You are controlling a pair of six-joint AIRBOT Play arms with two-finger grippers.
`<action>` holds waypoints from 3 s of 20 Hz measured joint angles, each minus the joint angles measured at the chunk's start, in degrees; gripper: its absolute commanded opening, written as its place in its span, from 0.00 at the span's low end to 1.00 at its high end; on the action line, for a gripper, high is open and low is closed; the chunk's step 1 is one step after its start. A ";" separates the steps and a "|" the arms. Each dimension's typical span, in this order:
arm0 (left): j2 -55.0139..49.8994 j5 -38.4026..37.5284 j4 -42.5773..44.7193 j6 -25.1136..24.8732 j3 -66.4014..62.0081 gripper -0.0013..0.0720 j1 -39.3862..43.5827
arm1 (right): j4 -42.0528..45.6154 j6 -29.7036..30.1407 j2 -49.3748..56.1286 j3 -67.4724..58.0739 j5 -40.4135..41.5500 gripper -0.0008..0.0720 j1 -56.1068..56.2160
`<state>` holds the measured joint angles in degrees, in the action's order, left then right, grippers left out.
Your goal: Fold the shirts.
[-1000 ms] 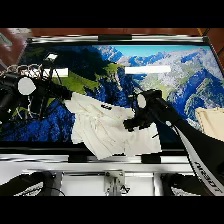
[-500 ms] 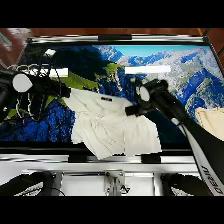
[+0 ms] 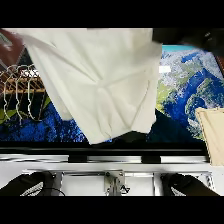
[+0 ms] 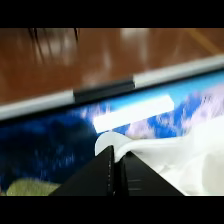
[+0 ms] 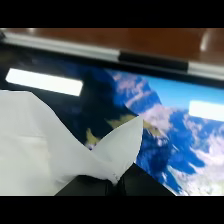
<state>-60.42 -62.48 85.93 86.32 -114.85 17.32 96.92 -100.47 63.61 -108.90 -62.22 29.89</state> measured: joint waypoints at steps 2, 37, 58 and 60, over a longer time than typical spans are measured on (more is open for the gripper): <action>2.25 -1.07 0.00 1.07 -0.35 0.10 0.00 | -4.37 0.11 -0.24 -1.68 -2.54 0.13 0.02; 1.90 -3.26 -1.84 -4.81 54.88 0.94 -44.68 | -18.43 1.60 27.47 5.57 -32.30 0.13 0.09; -17.42 17.46 -10.19 -21.46 66.34 0.83 -42.07 | -18.43 -2.64 27.47 5.57 -30.84 0.13 0.09; -18.03 18.49 -10.32 -21.59 66.27 0.66 -41.83 | -18.43 -2.71 27.47 5.57 -30.82 0.13 0.09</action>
<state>-78.46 -43.99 75.61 64.73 -48.58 -24.51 78.50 -103.18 91.09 -103.33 -93.03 29.98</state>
